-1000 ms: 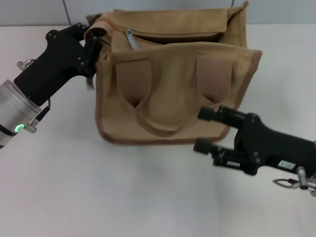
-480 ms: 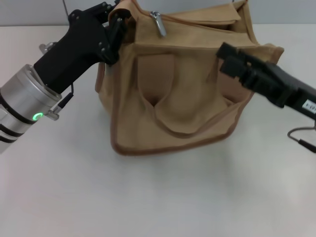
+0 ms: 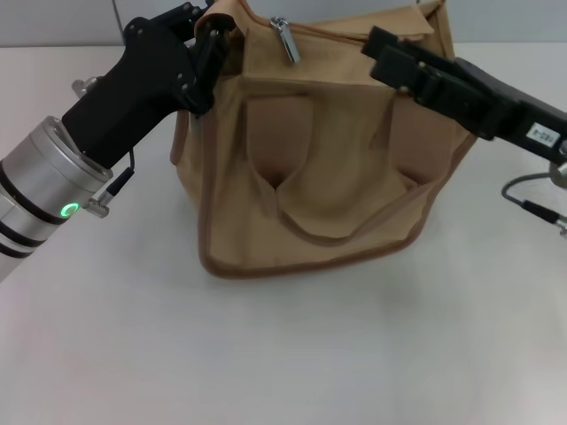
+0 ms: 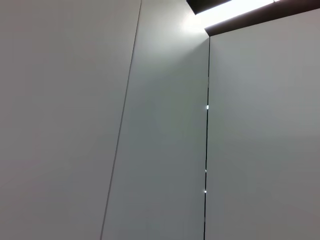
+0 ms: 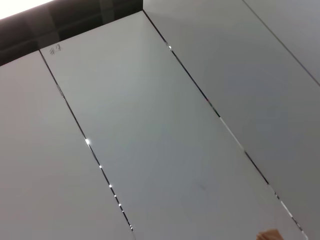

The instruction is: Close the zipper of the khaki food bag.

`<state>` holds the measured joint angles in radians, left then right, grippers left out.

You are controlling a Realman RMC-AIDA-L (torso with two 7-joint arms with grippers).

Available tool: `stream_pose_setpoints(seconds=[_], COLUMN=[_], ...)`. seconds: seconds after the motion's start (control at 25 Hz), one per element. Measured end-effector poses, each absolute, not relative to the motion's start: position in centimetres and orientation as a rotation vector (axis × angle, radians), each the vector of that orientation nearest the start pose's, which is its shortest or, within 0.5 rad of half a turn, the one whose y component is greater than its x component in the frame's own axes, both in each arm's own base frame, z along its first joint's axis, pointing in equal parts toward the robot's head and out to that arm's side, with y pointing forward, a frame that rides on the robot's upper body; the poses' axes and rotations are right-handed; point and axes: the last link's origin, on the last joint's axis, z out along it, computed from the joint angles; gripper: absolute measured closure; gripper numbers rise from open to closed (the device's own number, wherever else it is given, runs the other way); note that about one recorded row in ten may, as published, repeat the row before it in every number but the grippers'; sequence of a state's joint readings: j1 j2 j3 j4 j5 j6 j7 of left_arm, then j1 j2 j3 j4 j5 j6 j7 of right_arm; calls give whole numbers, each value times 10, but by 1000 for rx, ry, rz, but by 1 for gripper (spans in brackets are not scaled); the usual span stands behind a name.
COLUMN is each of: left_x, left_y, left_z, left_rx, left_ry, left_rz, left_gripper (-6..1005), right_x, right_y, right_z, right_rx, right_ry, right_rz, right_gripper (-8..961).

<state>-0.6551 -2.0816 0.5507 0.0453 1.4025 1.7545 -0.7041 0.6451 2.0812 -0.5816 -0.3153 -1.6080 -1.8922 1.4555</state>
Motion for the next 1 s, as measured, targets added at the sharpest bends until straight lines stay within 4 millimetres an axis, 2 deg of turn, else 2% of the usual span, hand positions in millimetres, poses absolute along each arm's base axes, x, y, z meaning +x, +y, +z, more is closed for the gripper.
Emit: stream_pose_setpoints(seconds=[0.56,0.68,0.92,1.0], left_x=[-189,-182,-179,-179], left_y=[328,329,330,330], left_z=[-16,-18,-20,-20], left_rx=[-2118,-2131,-2143,-2141], left_ry=[-236,-241,-235,-238], left_rz=[-1601,-1629,-1632,-1630], left_gripper=[944,942,939,937], right_x=[181,176,175,169], right_y=[336,338,344,343], right_z=[-1,-6,-10,-14], right_rx=[-2536,-2550,-2538,-2592], right_ry=[849,865,894,880], right_rz=[1666,1672,1638,1622], right_gripper=[293,409,408,408])
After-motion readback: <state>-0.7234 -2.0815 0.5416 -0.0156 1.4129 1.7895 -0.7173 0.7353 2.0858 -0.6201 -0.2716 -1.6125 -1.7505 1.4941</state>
